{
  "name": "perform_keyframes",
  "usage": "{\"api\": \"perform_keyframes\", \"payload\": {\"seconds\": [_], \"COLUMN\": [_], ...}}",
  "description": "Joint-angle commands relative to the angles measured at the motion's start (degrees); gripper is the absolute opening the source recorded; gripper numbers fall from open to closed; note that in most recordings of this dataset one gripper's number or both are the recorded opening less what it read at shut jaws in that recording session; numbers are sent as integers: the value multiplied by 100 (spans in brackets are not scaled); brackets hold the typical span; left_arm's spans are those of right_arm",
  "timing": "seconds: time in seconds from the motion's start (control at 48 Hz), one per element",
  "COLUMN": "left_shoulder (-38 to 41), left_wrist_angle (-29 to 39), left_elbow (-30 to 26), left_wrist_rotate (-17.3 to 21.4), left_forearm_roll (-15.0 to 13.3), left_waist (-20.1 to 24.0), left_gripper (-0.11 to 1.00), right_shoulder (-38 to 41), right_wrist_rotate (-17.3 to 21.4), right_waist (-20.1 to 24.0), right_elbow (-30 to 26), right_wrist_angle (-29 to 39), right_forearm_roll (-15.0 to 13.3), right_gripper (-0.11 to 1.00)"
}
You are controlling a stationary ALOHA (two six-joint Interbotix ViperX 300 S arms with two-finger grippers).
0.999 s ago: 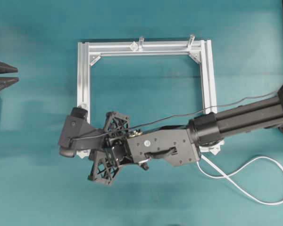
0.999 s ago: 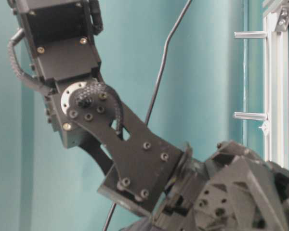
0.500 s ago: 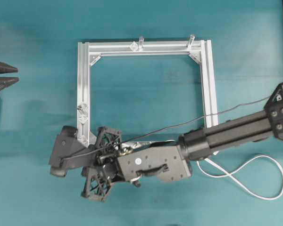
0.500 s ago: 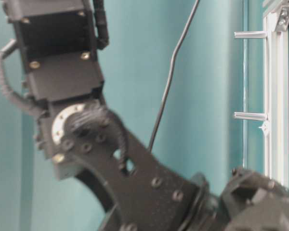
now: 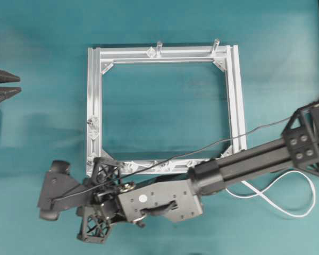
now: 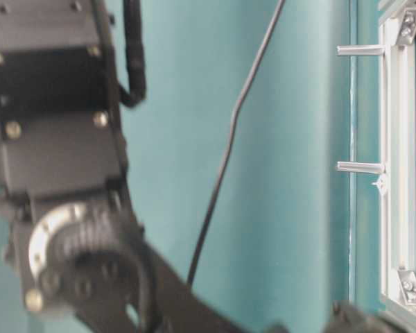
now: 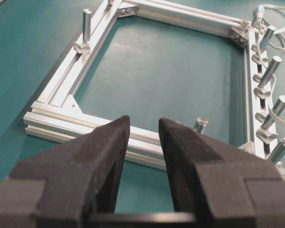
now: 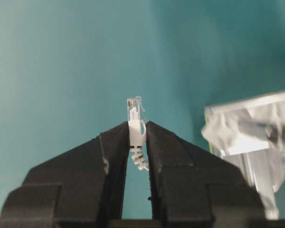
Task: Move the cable alternately left and right between 8 closely spaced pins so it hooks onto each one.
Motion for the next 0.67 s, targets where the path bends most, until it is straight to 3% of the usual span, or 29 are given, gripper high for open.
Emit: {"api": "perform_keyframes", "payload": {"seconds": [0.0, 0.125, 0.354, 0.645], "left_shoulder": [88, 88, 88, 88], "left_wrist_angle": [-26, -26, -26, -26], "left_elbow": [-70, -70, -70, -70], "left_wrist_rotate": [-35, -35, -35, -35], "left_forearm_roll": [18, 18, 18, 18], "left_waist": [-9, -9, -9, -9], "left_gripper": [35, 35, 35, 35], "right_shoulder": [-26, 141, 396, 466], "right_wrist_rotate": [-185, -431, -492, -703], "right_waist": [44, -9, -272, -571], "right_elbow": [-396, -668, -1169, -1274], "right_wrist_angle": [9, 70, 79, 255], "right_forearm_roll": [-9, -9, -9, -9], "right_gripper": [13, 13, 13, 13]}}
